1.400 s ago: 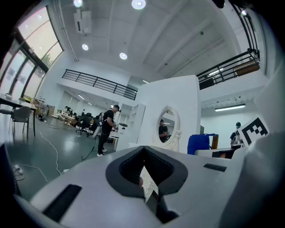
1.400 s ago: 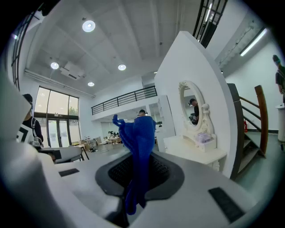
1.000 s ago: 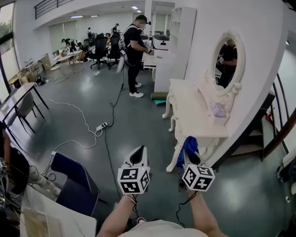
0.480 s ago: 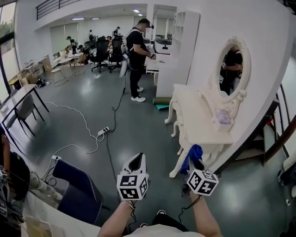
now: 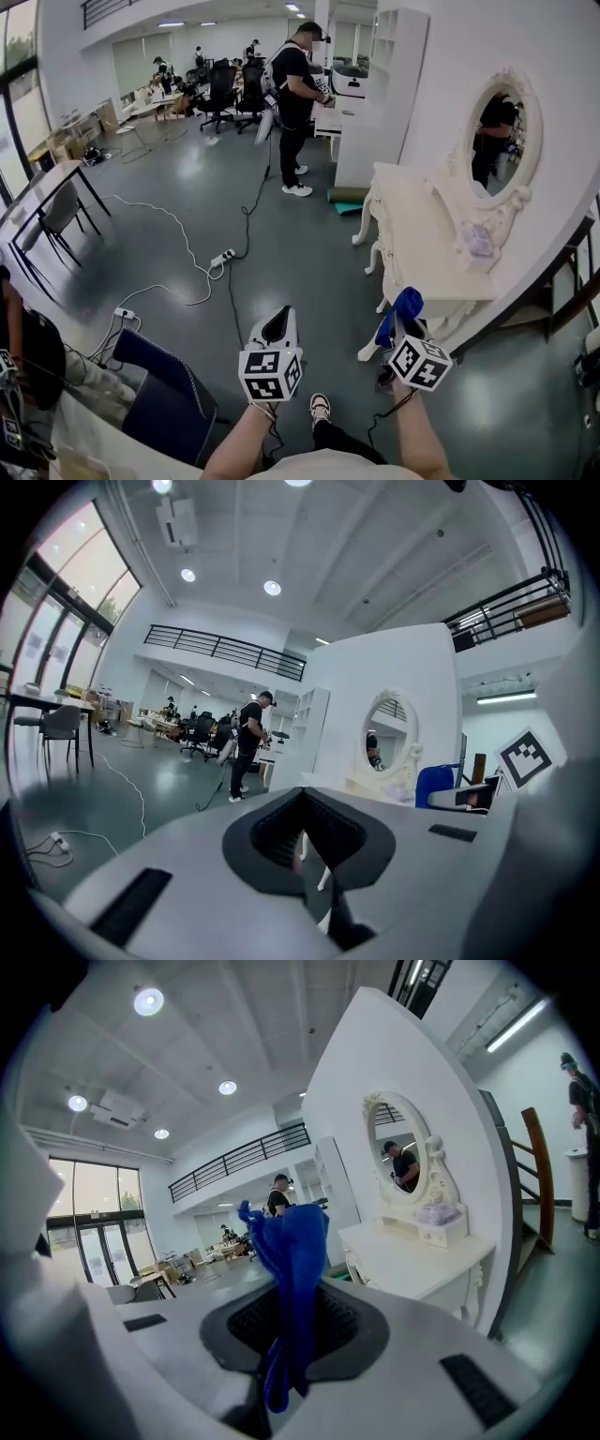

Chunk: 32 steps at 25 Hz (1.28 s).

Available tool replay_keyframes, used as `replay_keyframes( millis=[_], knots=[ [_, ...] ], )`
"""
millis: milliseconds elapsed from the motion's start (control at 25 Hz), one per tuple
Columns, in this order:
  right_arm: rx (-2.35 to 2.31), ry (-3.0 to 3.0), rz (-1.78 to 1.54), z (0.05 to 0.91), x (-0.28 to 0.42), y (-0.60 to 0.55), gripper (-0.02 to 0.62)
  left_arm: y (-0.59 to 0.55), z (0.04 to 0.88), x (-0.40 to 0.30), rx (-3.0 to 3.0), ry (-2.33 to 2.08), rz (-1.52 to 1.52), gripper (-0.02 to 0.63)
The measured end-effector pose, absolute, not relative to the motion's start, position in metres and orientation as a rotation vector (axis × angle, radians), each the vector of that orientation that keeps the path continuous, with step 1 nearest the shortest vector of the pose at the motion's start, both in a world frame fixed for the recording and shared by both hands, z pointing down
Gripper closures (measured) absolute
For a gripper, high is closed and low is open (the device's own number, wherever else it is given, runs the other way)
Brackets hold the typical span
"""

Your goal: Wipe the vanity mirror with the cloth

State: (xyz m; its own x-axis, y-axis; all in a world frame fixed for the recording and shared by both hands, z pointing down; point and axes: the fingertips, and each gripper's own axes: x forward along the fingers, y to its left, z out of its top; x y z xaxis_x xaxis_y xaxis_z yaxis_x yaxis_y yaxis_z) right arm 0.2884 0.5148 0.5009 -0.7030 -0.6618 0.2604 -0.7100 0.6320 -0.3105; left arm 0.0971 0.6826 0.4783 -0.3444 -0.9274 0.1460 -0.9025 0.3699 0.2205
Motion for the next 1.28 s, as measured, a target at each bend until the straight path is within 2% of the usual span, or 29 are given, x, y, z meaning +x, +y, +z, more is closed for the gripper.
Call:
replay_keyframes(
  millis=[440, 720, 1280],
  knots=[
    [1.140, -2.722, 0.523, 0.485, 0.215, 0.380, 0.529, 0.561, 0.471, 0.013, 1.564, -2.419, -0.213, 0.603],
    [1.180, -2.697, 0.566, 0.493, 0.193, 0.293, 0.529, 0.475, 0.472, -0.016, 1.573, -2.406, -0.190, 0.603],
    [1.259, -2.628, 0.684, 0.522, 0.170, 0.230, 0.529, 0.404, 0.484, -0.059, 1.600, -2.360, -0.129, 0.603]
  ],
)
